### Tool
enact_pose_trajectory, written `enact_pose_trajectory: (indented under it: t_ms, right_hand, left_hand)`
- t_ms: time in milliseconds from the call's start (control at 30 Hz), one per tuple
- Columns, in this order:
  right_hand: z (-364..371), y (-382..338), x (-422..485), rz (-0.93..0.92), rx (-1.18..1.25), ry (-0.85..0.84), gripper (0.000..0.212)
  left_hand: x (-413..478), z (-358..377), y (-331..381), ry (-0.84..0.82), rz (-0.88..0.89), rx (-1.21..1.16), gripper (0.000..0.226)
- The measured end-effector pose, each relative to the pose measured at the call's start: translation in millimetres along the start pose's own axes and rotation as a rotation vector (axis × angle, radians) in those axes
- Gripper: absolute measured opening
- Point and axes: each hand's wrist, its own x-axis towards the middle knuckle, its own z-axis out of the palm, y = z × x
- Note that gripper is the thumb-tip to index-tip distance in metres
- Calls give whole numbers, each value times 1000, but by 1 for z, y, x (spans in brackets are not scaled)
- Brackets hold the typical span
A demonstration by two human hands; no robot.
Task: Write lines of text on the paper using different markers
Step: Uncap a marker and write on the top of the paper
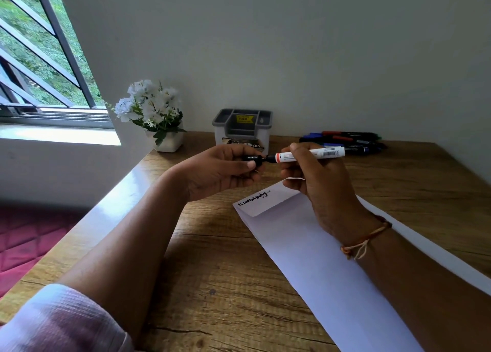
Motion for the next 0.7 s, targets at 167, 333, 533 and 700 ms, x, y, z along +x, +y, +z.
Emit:
enact_pose_trajectory:
  t_ms: [167,333,533,700]
  right_hand:
    - [-3,0,2,19,121,61,18]
    - [-2,3,4,67,205,74,14]
    - [-2,6,5,78,202,65,14]
    - [-1,5,2,7,92,-23,25]
  left_hand:
    - [2,-1,0,37,16,-4,34]
    - [5,-3,-3,126,55,8,33]
    - [6,-2,-3,186,83,103,29]
    - [9,6,-7,299,162,532,21]
